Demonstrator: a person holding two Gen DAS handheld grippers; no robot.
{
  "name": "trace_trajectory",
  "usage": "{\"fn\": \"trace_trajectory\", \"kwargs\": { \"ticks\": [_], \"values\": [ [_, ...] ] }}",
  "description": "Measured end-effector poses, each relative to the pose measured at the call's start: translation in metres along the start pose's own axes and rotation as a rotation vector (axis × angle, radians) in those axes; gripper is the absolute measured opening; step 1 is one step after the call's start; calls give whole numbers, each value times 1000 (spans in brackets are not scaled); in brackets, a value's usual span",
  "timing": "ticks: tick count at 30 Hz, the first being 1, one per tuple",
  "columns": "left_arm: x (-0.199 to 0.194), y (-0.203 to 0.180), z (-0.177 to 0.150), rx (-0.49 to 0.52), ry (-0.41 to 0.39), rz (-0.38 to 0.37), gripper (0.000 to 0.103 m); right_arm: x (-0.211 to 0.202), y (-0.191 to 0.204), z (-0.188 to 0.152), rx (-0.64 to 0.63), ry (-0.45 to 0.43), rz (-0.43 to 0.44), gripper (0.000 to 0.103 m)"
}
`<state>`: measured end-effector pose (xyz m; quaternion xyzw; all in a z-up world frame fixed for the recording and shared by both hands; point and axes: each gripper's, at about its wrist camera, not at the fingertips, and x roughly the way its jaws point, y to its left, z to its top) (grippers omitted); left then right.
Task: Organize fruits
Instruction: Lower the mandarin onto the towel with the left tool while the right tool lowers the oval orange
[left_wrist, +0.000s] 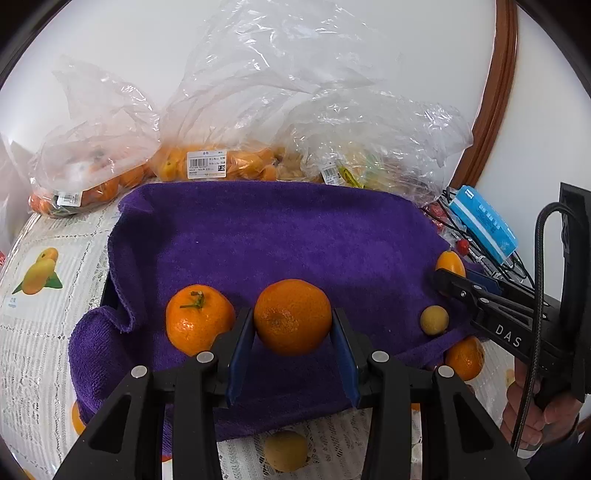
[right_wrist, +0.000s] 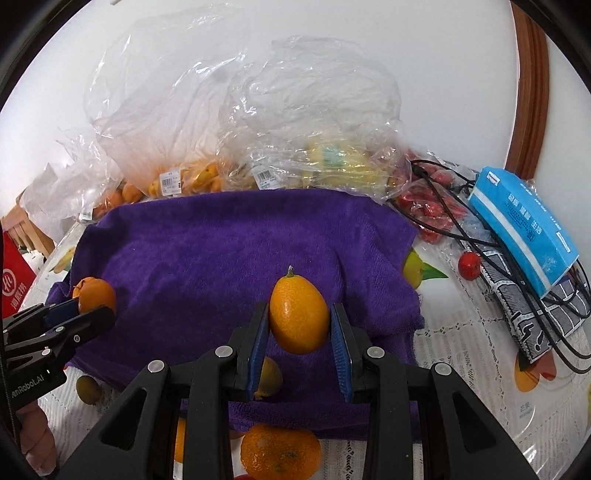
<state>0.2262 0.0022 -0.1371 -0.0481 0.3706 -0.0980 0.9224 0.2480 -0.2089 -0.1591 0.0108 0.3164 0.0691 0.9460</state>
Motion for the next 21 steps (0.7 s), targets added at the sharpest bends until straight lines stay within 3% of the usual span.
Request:
{"fn": "trace_trajectory", "kwargs": {
  "ticks": [21],
  "values": [
    [12, 1, 0, -3, 44, 16, 40, 4, 4, -1, -7, 18, 6, 33]
  ]
}}
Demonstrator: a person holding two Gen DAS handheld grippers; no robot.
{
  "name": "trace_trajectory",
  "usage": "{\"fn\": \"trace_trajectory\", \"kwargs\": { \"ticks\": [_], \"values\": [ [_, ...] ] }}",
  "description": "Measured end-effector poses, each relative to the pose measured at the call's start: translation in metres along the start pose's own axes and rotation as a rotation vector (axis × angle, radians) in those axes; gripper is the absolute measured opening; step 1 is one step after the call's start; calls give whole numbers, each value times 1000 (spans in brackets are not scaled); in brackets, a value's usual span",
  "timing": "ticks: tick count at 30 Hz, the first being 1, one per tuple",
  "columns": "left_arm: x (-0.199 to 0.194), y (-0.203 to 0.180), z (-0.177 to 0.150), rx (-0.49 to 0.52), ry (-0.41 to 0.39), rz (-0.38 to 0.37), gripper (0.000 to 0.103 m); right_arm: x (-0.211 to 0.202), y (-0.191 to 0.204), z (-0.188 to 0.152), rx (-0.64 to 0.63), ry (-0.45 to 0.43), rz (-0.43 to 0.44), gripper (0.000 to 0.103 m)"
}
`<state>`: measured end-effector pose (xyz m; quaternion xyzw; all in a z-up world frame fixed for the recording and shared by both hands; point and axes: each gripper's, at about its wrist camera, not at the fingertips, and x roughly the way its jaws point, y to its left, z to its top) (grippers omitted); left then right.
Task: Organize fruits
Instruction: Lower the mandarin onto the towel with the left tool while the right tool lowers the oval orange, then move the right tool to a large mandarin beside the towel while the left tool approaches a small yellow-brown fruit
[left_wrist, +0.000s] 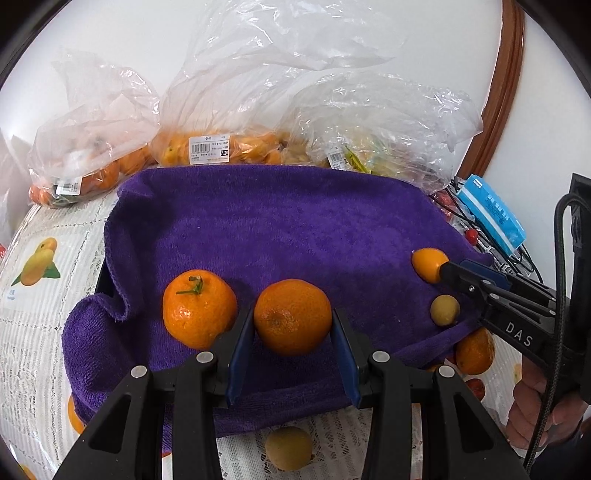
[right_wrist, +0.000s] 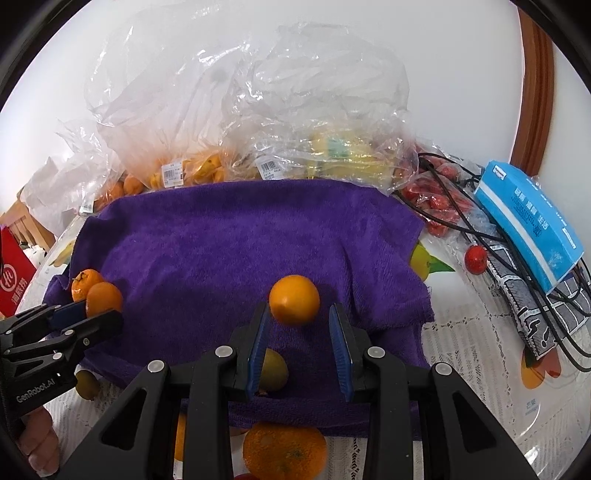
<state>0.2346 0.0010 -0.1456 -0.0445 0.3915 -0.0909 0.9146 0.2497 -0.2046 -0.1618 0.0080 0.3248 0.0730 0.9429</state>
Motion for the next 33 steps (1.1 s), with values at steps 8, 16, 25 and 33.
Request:
{"fn": "trace_trajectory", "kwargs": {
  "ticks": [8, 16, 25, 33],
  "values": [
    [-14, -2, 2, -1, -63, -22, 50, -7, -2, 2, 9, -19, -12, 42],
    [-16, -5, 2, 6, -73, -20, 54, -11, -3, 3, 16, -28, -14, 47],
    [-16, -6, 2, 8, -74, -23, 55, -15, 1, 3, -7, -48, -26, 49],
    [-18, -9, 0, 6, -73, -31, 55, -22, -2, 2, 17, -81, -41, 50]
  ]
}}
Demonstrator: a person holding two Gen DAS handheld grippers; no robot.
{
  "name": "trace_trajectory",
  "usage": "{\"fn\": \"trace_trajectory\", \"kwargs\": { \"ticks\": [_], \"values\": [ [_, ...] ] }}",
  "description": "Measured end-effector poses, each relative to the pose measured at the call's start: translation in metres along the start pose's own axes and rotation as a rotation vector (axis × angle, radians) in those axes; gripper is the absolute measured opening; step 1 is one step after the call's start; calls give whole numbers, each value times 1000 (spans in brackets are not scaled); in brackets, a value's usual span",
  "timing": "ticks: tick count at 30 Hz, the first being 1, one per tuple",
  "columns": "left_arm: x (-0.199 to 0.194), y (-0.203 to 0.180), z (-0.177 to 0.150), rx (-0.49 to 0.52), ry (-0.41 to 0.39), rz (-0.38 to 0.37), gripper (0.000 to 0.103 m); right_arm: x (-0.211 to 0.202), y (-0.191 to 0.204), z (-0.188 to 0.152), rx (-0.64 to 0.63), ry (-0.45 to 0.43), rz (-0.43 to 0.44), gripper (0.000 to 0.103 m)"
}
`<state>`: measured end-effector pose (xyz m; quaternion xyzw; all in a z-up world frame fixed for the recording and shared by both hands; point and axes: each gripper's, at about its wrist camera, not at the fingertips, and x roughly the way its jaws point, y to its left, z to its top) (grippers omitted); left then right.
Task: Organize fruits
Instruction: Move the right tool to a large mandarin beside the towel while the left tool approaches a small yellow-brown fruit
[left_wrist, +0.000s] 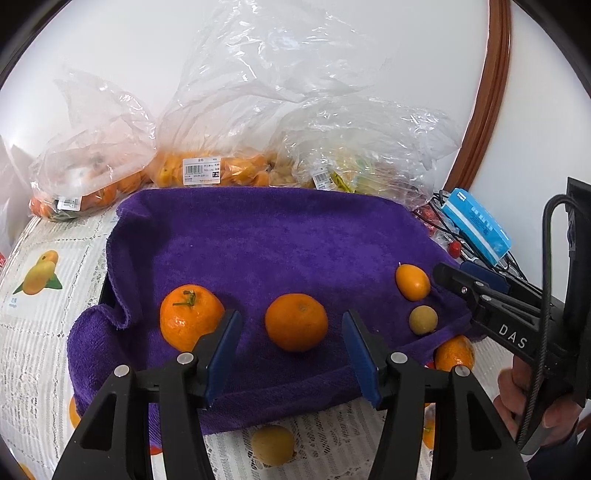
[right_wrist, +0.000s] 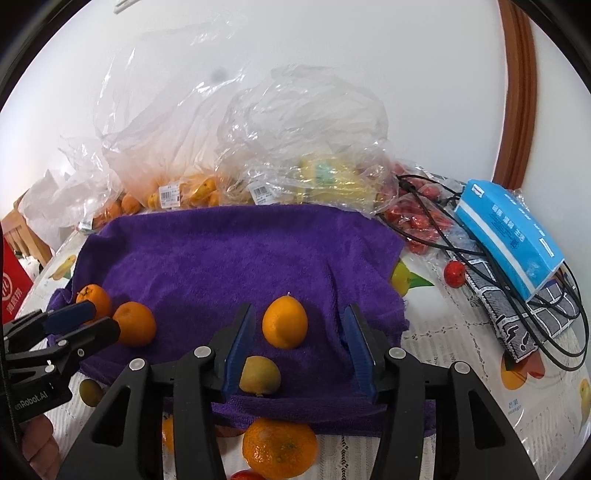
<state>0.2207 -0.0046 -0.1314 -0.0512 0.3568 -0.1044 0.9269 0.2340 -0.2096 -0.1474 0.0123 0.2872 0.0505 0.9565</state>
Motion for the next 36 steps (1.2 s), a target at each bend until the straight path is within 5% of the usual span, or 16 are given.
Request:
{"fn": "trace_trajectory", "kwargs": {
  "ticks": [13, 36],
  "values": [
    [-13, -13, -18, 27, -40, 23, 55, -29, 2, -14, -15, -60, 34, 50],
    [-52, 6, -51, -77, -59, -3, 55, -47, -11, -71, 40, 49, 71, 50]
  ]
}}
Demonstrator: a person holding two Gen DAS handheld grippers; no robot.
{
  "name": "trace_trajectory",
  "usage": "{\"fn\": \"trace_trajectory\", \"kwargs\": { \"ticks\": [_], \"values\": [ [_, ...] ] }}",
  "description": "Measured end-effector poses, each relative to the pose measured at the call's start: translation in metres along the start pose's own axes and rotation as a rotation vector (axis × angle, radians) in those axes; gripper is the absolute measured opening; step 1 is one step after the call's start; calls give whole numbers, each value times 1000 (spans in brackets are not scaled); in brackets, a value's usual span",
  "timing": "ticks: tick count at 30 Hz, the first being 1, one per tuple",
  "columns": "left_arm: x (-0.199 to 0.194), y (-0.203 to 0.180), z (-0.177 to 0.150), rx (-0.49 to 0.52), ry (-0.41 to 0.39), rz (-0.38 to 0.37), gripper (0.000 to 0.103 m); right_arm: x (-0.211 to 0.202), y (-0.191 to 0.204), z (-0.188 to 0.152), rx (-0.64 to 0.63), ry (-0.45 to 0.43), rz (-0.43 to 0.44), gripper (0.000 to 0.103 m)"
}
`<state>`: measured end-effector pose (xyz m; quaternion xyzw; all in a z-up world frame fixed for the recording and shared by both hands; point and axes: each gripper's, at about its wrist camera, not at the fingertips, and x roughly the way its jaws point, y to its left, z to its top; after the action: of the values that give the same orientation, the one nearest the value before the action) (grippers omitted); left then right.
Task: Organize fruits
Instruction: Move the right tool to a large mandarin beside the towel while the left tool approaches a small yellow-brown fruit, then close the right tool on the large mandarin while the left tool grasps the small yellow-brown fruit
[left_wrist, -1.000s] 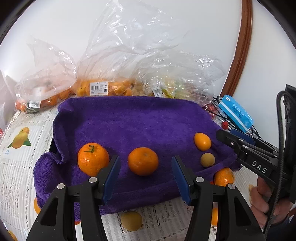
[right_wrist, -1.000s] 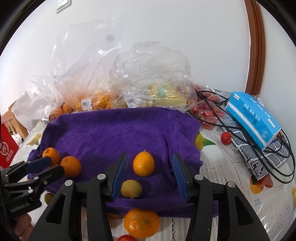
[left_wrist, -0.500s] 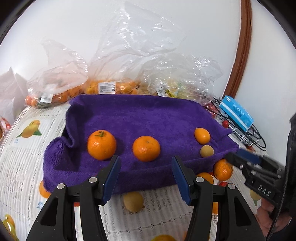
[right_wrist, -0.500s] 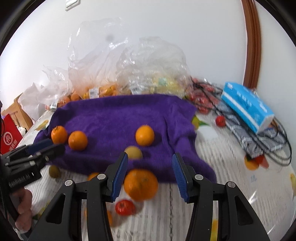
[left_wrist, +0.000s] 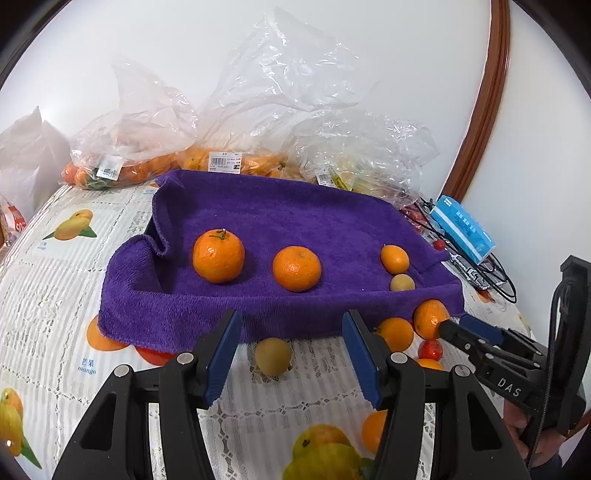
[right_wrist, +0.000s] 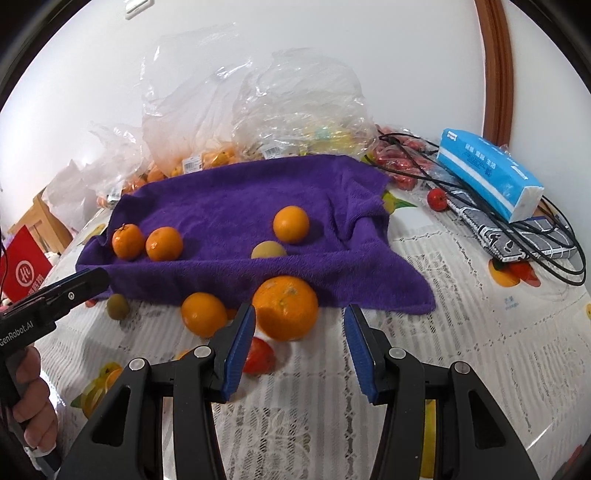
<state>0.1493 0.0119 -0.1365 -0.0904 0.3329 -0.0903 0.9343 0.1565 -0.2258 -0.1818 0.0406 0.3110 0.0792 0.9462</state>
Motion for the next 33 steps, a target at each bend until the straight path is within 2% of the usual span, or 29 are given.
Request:
{"fn": "trace_trajectory", "kwargs": {
  "ticks": [6, 9, 15, 16, 20, 25, 31, 32, 33],
  "values": [
    [0, 2, 0, -13, 11, -9, 55, 9, 8, 2, -18, 34, 5, 50],
    [0, 4, 0, -19, 21, -14, 55, 18, 15, 5, -37, 60, -30, 50],
    [0, 10, -3, -43, 48, -35, 55, 32, 21, 10, -57, 97, -37, 48],
    [1, 10, -4, -42, 57, -36, 55, 33, 20, 11, -52, 97, -42, 42],
    [7, 7, -8, -23, 91, -29, 55, 31, 12, 10, -12, 87, -12, 42],
    [24, 3, -12, 3, 168, 16, 55, 12, 8, 9, 2, 20, -1, 42],
    [32, -8, -11, 66, 173, 88, 43, -4, 3, 5, 7, -18, 17, 42],
    [33, -11, -12, 81, 175, 93, 40, -4, 3, 5, 8, -18, 15, 42],
    [33, -12, -12, 87, 176, 97, 32, -4, 2, 5, 10, -15, 13, 42]
  ]
}}
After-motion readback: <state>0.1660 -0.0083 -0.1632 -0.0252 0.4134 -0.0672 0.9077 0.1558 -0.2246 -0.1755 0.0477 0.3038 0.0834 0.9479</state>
